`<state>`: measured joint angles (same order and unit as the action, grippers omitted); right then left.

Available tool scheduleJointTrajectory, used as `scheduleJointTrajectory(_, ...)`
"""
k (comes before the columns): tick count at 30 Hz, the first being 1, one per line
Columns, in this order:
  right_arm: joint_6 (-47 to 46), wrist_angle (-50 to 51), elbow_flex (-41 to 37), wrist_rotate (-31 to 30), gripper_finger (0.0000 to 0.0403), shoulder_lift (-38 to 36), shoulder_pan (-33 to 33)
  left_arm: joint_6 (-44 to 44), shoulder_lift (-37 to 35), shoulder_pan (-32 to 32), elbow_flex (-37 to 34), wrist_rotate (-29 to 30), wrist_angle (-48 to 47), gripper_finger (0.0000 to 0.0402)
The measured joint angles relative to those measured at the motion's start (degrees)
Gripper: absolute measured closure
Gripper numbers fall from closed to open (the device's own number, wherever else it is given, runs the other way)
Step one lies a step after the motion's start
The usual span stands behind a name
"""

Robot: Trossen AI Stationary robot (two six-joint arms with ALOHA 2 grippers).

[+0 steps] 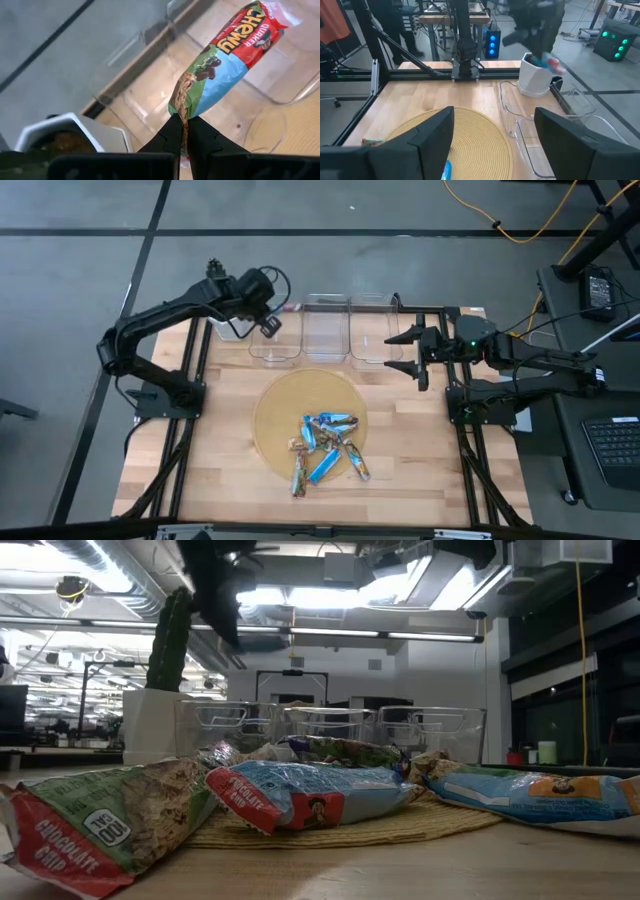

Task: Pick and place Granola Bars by type
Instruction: Put the red granola bar into the left transparent bin

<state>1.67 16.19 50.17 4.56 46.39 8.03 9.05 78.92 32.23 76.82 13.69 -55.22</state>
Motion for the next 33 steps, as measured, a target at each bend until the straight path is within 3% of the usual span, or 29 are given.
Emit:
scheduleJointTrajectory(8,0.05,0.0,0.0,0.0,0.0126,-0.02,-0.02,0.87,0.05,0.02,-5.61,0.71,1.91,0.0397)
scheduleJointTrajectory(15,0.17,0.0,0.0,0.0,0.0126,-0.02,-0.02,2.02,1.31,0.97,-13.64,0.54,10.21,0.0397)
scheduleJointTrajectory(33,0.14,0.0,0.0,0.01,0.0126,-0.02,-0.01,0.66,9.07,0.88,-18.39,-1.75,18.64,0.0394)
